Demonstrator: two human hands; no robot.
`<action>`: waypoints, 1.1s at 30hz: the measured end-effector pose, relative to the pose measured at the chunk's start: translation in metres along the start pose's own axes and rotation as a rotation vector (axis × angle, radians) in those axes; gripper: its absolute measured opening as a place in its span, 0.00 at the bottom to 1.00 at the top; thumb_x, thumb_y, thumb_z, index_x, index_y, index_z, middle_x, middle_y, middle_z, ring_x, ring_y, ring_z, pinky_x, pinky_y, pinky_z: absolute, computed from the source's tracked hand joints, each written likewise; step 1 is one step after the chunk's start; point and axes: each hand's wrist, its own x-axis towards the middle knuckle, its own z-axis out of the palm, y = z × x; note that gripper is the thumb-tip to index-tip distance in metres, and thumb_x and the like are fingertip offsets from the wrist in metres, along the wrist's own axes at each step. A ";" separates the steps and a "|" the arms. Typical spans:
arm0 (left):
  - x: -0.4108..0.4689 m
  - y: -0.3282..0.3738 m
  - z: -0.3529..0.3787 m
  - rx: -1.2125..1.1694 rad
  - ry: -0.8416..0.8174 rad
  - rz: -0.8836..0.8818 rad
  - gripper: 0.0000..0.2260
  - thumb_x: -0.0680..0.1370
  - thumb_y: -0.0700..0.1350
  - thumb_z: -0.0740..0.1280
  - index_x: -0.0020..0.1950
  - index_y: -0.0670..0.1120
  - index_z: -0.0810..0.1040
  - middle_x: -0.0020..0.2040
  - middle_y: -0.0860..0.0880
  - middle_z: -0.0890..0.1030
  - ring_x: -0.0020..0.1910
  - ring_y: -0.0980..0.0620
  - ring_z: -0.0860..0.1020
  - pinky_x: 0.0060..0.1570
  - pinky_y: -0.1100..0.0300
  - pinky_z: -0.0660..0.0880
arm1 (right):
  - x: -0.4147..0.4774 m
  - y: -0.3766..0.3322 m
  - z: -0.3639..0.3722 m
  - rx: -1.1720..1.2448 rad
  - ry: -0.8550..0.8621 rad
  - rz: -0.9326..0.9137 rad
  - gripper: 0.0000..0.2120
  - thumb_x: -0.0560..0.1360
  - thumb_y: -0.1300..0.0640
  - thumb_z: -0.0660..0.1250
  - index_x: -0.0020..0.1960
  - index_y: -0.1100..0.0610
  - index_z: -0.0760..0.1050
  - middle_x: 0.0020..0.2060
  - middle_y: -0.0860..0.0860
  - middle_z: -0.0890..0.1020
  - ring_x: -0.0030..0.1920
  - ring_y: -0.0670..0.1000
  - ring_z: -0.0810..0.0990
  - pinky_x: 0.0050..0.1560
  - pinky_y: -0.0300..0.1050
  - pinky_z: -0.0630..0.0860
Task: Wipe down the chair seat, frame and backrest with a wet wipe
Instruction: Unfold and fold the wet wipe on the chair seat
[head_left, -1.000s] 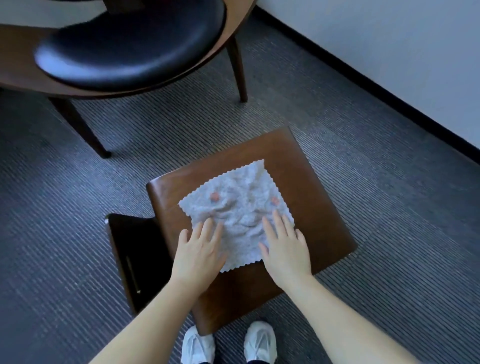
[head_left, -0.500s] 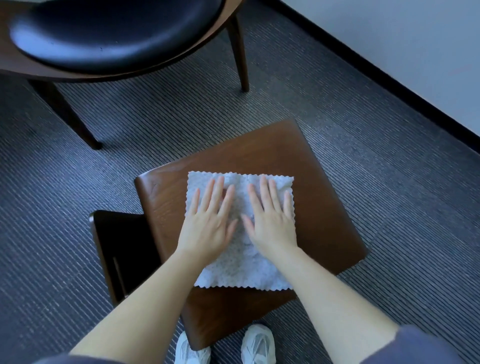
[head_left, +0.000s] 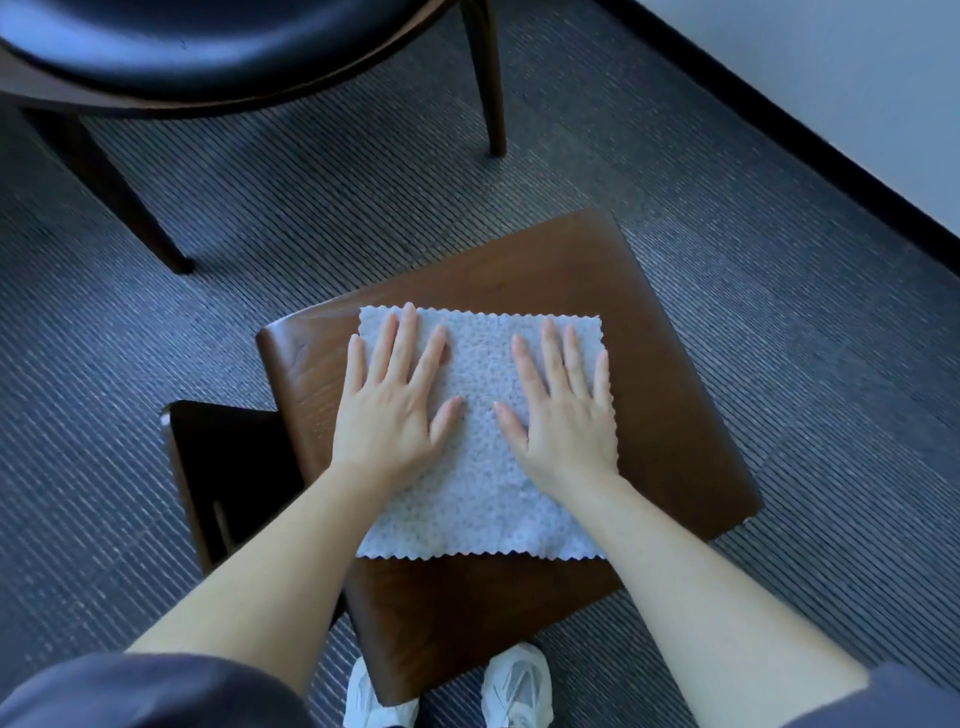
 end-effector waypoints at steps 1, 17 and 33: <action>0.001 -0.001 0.001 0.008 -0.003 -0.003 0.32 0.80 0.63 0.46 0.80 0.49 0.52 0.80 0.43 0.49 0.79 0.44 0.47 0.75 0.40 0.46 | 0.002 0.000 0.001 0.002 -0.002 0.005 0.33 0.79 0.36 0.39 0.79 0.50 0.39 0.78 0.54 0.39 0.77 0.54 0.35 0.75 0.62 0.42; -0.088 0.012 0.010 -0.028 -0.064 0.087 0.31 0.81 0.61 0.47 0.80 0.49 0.50 0.80 0.45 0.49 0.79 0.45 0.47 0.75 0.40 0.45 | -0.074 0.001 0.014 0.028 -0.011 -0.156 0.32 0.80 0.41 0.47 0.79 0.53 0.46 0.78 0.54 0.47 0.78 0.56 0.43 0.74 0.65 0.49; -0.144 -0.021 -0.019 0.005 0.042 0.261 0.04 0.76 0.44 0.63 0.47 0.47 0.78 0.44 0.50 0.77 0.44 0.46 0.77 0.43 0.52 0.69 | -0.148 0.040 -0.001 0.090 0.157 -0.185 0.13 0.66 0.63 0.72 0.50 0.55 0.78 0.45 0.49 0.79 0.44 0.52 0.76 0.42 0.46 0.71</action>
